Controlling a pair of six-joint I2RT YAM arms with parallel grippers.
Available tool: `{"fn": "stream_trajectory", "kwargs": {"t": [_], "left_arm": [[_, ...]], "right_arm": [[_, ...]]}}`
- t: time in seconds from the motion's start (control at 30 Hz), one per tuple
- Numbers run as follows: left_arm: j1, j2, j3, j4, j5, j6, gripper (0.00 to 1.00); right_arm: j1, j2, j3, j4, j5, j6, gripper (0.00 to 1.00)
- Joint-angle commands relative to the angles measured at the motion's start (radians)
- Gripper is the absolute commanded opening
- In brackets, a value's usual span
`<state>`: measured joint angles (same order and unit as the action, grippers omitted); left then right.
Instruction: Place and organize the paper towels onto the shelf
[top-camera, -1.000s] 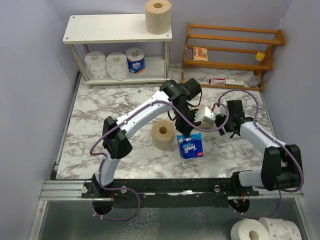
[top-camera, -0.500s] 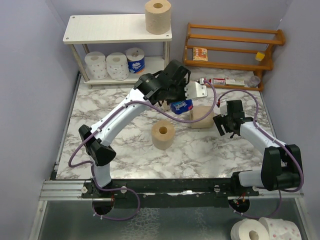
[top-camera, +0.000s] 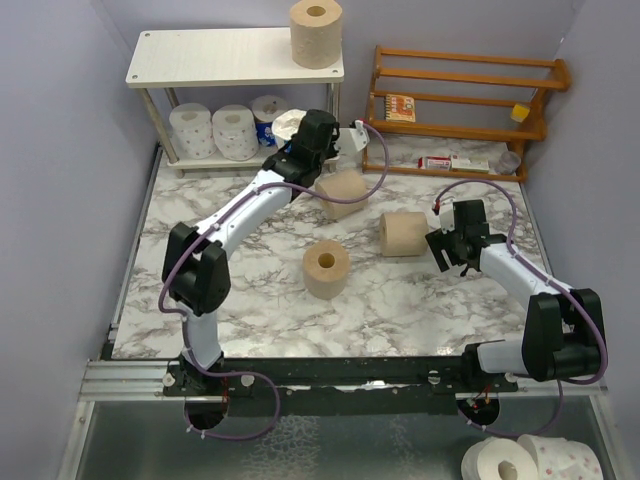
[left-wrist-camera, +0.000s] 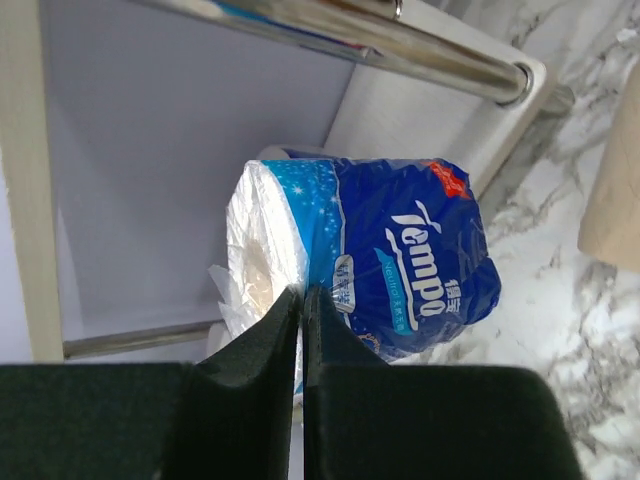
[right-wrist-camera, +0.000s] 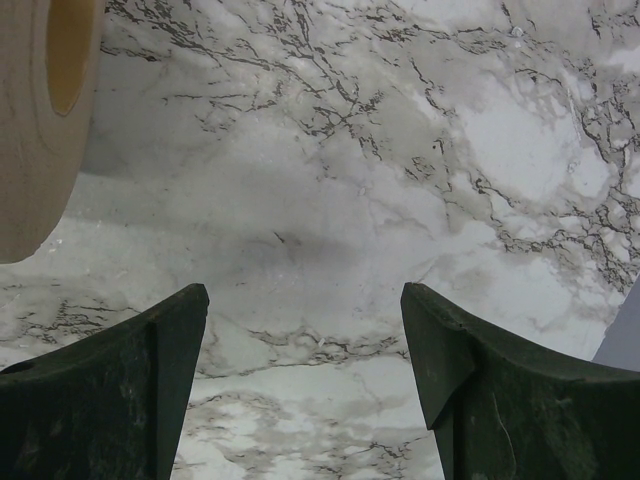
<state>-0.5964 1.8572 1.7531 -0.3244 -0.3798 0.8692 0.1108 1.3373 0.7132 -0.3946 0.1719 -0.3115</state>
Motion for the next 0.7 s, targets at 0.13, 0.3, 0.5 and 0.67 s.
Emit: {"fn": "stream_trajectory", "kwargs": {"t": [0.13, 0.3, 0.5, 0.67], "left_arm": [[0.018, 0.140, -0.021, 0.418, -0.029, 0.134, 0.00], [0.045, 0.205, -0.034, 0.577, -0.028, 0.192, 0.00], [0.067, 0.292, 0.042, 0.623, -0.018, 0.221, 0.00], [0.066, 0.257, 0.052, 0.431, -0.007, 0.112, 0.00]], "right_arm": [[0.001, 0.012, 0.017, 0.005, -0.003, -0.008, 0.79], [0.001, 0.016, 0.014, 0.006, -0.003, -0.007, 0.79], [0.001, 0.033, 0.016, 0.006, 0.003, -0.008, 0.79], [0.001, 0.034, 0.014, 0.007, 0.009, -0.006, 0.79]]}}
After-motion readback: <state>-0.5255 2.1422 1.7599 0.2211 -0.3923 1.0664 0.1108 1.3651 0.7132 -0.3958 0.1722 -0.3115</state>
